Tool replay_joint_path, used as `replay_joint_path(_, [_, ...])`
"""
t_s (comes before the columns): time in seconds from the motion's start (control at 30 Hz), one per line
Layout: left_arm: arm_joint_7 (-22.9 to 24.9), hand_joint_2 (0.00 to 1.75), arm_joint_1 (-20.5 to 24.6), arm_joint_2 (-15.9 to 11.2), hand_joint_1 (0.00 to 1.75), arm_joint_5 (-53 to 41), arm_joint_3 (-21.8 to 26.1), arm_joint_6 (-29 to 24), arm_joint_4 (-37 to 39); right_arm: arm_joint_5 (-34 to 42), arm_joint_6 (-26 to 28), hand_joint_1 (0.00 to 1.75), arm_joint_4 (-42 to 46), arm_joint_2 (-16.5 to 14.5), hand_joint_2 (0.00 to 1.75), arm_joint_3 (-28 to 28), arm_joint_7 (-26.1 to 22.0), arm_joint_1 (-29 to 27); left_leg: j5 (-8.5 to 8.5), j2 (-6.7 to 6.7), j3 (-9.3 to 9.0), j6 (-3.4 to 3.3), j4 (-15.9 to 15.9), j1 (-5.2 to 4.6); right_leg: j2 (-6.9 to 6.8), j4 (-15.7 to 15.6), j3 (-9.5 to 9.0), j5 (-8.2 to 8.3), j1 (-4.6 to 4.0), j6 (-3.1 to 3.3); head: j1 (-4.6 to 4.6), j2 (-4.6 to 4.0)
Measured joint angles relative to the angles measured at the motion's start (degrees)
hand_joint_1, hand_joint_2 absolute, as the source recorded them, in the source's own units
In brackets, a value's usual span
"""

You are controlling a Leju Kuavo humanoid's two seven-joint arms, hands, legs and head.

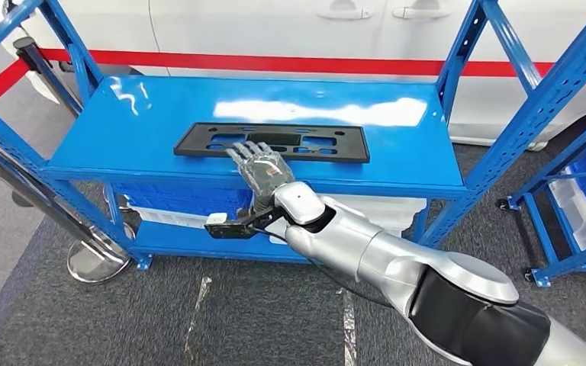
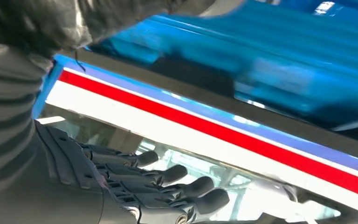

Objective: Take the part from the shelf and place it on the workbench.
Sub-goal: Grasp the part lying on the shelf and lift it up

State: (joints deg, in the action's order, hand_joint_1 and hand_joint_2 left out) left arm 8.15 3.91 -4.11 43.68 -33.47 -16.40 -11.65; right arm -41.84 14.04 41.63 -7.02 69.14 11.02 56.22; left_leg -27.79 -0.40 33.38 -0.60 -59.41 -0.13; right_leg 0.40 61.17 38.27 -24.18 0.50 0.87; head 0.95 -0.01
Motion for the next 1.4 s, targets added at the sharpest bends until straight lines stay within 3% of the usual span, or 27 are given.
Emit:
replay_joint_path(0.1, [0.1, 0.0, 0.0, 0.1, 0.0, 0.1, 0.0, 0.0, 0.0, -0.1, 0.0, 0.0, 0.0, -0.1, 1.75, 0.0, 0.0, 0.1, -1.79, 0.08, 0.97, 0.72, -2.7, 0.19, 0.05, -0.5, -0.66, -0.17, 0.45, 0.77, -0.24, -0.01])
replay_joint_path(0.2, [0.1, 0.0, 0.1, 0.1, 0.0, 0.2, -0.1, 0.0, 0.0, -0.2, 0.1, 0.0, 0.0, -0.1, 1.75, 0.0, 0.0, 0.0, -5.43, 0.14, 6.54, 1.59, -12.9, 0.57, -0.01, -0.6, -1.23, -0.55, 0.48, 1.18, -0.56, -0.01])
replay_joint_path(0.23, [0.1, 0.0, 0.0, 0.1, 0.0, 0.2, -0.1, 0.0, 0.0, -0.2, 0.1, 0.0, -0.1, -0.1, 1.75, 0.0, 0.0, -0.1, -5.52, 0.14, 8.11, 1.7, -15.1, 0.63, 0.01, -0.6, -1.41, -0.71, 0.47, 1.23, -0.56, -0.01])
replay_joint_path(0.27, [0.1, 0.0, -0.1, 0.1, 0.0, 0.2, -0.1, 0.0, 0.0, -0.2, 0.1, 0.0, -0.1, -0.1, 1.75, 0.0, 0.1, -0.2, -4.46, 0.14, 8.68, 1.68, -15.1, 0.66, 0.07, -0.6, -1.66, -0.89, 0.45, 1.22, -0.58, -0.01])
replay_joint_path(0.33, [0.1, 0.0, -0.2, 0.1, 0.0, 0.2, -0.1, -0.1, 0.0, -0.4, 0.1, 0.0, -0.1, -0.1, 1.75, 0.0, 0.1, -0.3, 0.27, 0.13, 6.7, 1.27, -9.0, 0.63, 0.21, -0.6, -2.36, -1.3, 0.43, 1.1, -0.57, -0.01])
replay_joint_path(0.4, [0.1, 0.0, -0.1, 0.1, 0.0, 0.3, -0.1, -0.2, 0.0, -0.7, 0.1, 0.0, -0.1, -0.1, 1.75, 0.0, 0.3, -0.1, 3.38, 0.11, 3.67, 0.66, -2.0, 0.33, 0.29, -0.8, -2.89, -1.6, 0.32, 0.78, -0.55, -0.01])
replay_joint_path(0.5, [0.1, 0.0, 0.1, 0.0, 0.0, 0.5, -0.2, -0.3, 0.0, -1.0, 0.1, 0.0, -0.1, -0.1, 1.75, 0.0, 0.7, 0.1, 3.32, 0.06, 2.33, -0.04, 0.9, -0.21, 0.31, -1.3, -3.0, -1.57, 0.28, -0.1, -0.54, -0.02])
replay_joint_path(0.57, [0.1, 0.0, 0.0, 0.0, 0.0, 0.7, -0.2, -0.3, 0.0, -1.1, -0.1, 0.0, -0.1, 0.0, 1.75, 0.0, 1.1, 0.2, 3.54, 0.14, 1.59, -0.47, 1.9, 0.15, 0.23, -1.0, -2.99, -2.08, 0.15, -0.74, -0.47, -0.02])
replay_joint_path(0.63, [0.0, 0.0, -0.2, 0.0, 0.0, 0.8, -0.2, -0.2, 0.0, -1.4, -0.5, 0.0, -0.1, 0.3, 1.75, 0.0, 1.5, 0.6, 3.77, 0.26, 0.74, -0.96, 2.8, 0.44, 0.14, 3.2, -1.15, -4.32, -0.01, -1.14, -0.33, -0.02])
replay_joint_path(0.7, [0.0, 0.0, -0.1, -0.1, 0.0, 1.0, -0.2, -0.1, 0.0, -1.8, -1.0, 0.0, -0.1, 0.8, 1.75, 0.0, 1.9, 0.8, 3.55, 0.28, 0.6, -1.36, 2.7, 0.3, 0.09, 10.5, 2.68, -7.18, -0.01, -1.2, -0.29, -0.02])
replay_joint_path(0.73, [0.0, 0.0, 0.0, 0.0, 0.0, 1.2, -0.2, -0.1, 0.0, -1.9, -1.2, 0.0, -0.1, 1.1, 1.75, 0.0, 2.1, 0.8, 3.34, 0.25, 0.59, -1.46, 2.5, 0.27, 0.08, 13.1, 4.32, -7.68, 0.0, -1.2, -0.29, -0.02])
replay_joint_path(0.77, [0.0, 0.0, 0.0, 0.0, 0.0, 1.3, -0.3, 0.0, 0.0, -2.0, -1.4, 0.0, -0.1, 1.4, 1.75, 0.0, 2.3, 0.7, 3.08, 0.19, 0.56, -1.49, 2.2, 0.27, 0.06, 13.7, 5.01, -7.07, 0.03, -1.17, -0.27, -0.01])
replay_joint_path(0.83, [0.0, 0.0, -0.1, 0.0, 0.0, 1.4, -0.3, 0.0, 0.0, -2.1, -1.6, 0.0, -0.1, 1.9, 1.75, 0.0, 2.5, 0.7, 2.3, 0.07, 0.45, -1.31, 1.4, 0.3, -0.03, 8.5, 3.21, -3.16, 0.09, -1.08, -0.25, -0.01])
replay_joint_path(0.9, [0.0, 0.0, -0.2, -0.1, 0.0, 1.4, -0.3, -0.1, 0.0, -2.1, -1.7, 0.0, -0.1, 2.1, 1.75, 0.0, 2.7, 0.9, 1.38, 0.04, 0.59, -0.84, 0.3, 0.15, -0.11, 2.0, 0.31, -0.61, 0.05, -0.79, -0.31, -0.01])
replay_joint_path(0.93, [0.0, 0.0, -0.1, -0.1, 0.0, 1.4, -0.3, -0.1, 0.0, -2.1, -1.8, 0.0, 0.0, 2.2, 1.75, 0.0, 2.7, 1.0, 1.05, 0.04, 0.72, -0.6, -0.1, 0.04, -0.1, 0.5, -0.45, -0.35, -0.02, -0.59, -0.33, -0.01])
replay_joint_path(1.1, [0.1, 0.0, -0.1, 0.0, 0.0, 1.7, -0.4, -0.1, 0.0, -2.1, -1.9, 0.0, 0.2, 2.7, 1.75, 0.0, 3.3, 1.1, -0.47, 0.16, 1.39, 0.32, -1.8, 0.05, 0.11, -0.2, -1.1, -0.84, 0.24, 0.64, -0.45, 0.0])
replay_joint_path(1.17, [0.0, 0.0, 0.0, 0.0, 0.0, 1.7, -0.5, -0.1, 0.0, -2.1, -1.9, 0.0, 0.2, 2.9, 1.75, 0.0, 3.4, 1.2, -3.15, 0.22, 4.08, 1.0, -7.5, 0.3, 0.11, -0.3, -1.44, -1.07, 0.38, 1.04, -0.65, -0.01])
replay_joint_path(1.23, [-0.1, 0.0, 0.0, -0.1, 0.0, 1.8, -0.8, -0.1, 0.0, -2.0, -1.9, 0.0, 0.2, 3.3, 1.75, 0.0, 3.5, 1.2, -5.3, 0.23, 7.88, 1.4, -14.2, 0.49, 0.13, -0.3, -1.74, -1.39, 0.36, 1.21, -0.73, -0.02])
replay_joint_path(1.27, [-0.1, 0.0, -0.1, -0.1, 0.0, 1.8, -0.9, -0.1, 0.0, -1.9, -2.0, 0.0, 0.2, 3.5, 1.75, 0.0, 3.6, 1.1, -4.98, 0.23, 8.91, 1.44, -15.5, 0.52, 0.15, -0.3, -1.98, -1.58, 0.36, 1.2, -0.73, -0.01])
replay_joint_path(1.3, [-0.1, 0.0, -0.2, -0.1, 0.0, 1.8, -1.0, -0.2, 0.0, -1.9, -2.0, 0.0, 0.2, 3.7, 1.75, 0.0, 3.7, 1.0, -3.53, 0.22, 8.88, 1.35, -14.6, 0.54, 0.19, -0.3, -2.3, -1.81, 0.35, 1.16, -0.73, -0.01])
replay_joint_path(1.4, [-0.1, 0.0, -0.2, -0.1, 0.0, 1.9, -1.0, -0.3, 0.0, -1.8, -2.0, 0.0, 0.1, 4.1, 1.75, 0.0, 3.9, 0.8, 2.74, 0.18, 4.46, 0.61, -4.2, 0.36, 0.28, -0.6, -3.64, -2.53, 0.34, 0.86, -0.71, -0.02])
